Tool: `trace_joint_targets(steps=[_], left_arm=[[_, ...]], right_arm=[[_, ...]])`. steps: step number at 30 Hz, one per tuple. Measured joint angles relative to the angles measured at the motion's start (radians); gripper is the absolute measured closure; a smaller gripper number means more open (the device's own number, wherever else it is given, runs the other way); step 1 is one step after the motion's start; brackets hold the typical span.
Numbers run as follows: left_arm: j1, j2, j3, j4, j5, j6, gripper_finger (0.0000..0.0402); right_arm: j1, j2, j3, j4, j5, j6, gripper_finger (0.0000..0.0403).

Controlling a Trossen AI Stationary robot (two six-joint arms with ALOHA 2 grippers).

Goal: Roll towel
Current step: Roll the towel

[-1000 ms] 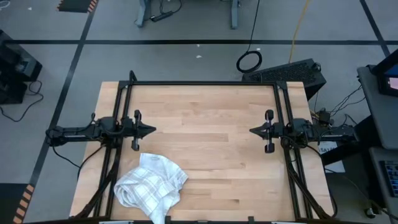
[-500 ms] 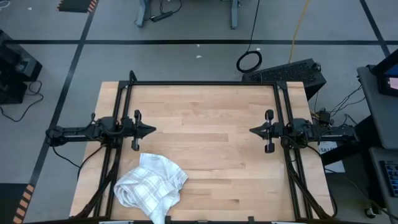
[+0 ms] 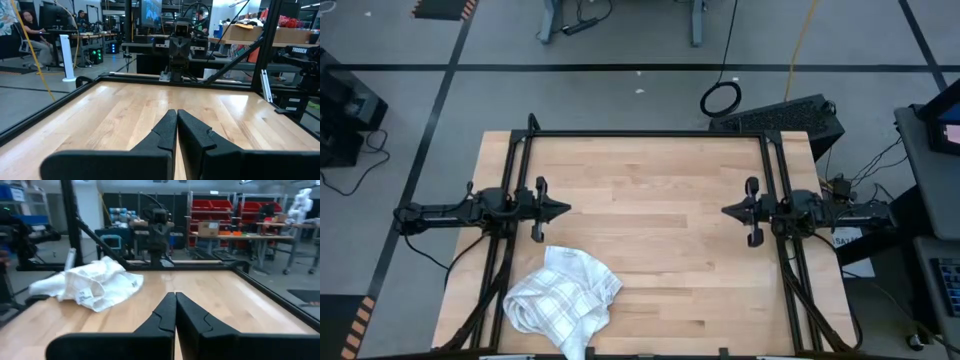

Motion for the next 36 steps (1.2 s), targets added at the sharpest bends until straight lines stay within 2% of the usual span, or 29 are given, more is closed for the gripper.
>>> trace_joint_targets(steps=[5, 10, 21, 27, 31, 36], left_arm=[[0.000, 0.000, 0.000, 0.000, 0.000, 0.000, 0.0379], [0.000, 0.000, 0.000, 0.001, -0.001, 0.000, 0.0379], [0.000, 0.000, 0.000, 0.002, -0.001, 0.000, 0.0379], [0.000, 0.000, 0.000, 0.001, -0.001, 0.000, 0.0379], [0.000, 0.000, 0.000, 0.001, -0.001, 0.000, 0.0379], [0.000, 0.000, 0.000, 0.001, -0.001, 0.000, 0.0379]], right_arm=[[0.000, 0.019, 0.089, -0.013, -0.023, 0.056, 0.0403], [0.000, 0.113, 0.265, -0.124, -0.022, 0.083, 0.0403], [0.000, 0.467, 0.733, -0.351, -0.021, 0.155, 0.0403], [0.000, 0.666, 0.938, -0.439, -0.023, 0.181, 0.0403], [0.002, 0.768, 1.014, -0.489, -0.023, 0.196, 0.0403], [0.046, 0.866, 1.010, -0.502, -0.017, 0.159, 0.0403]])
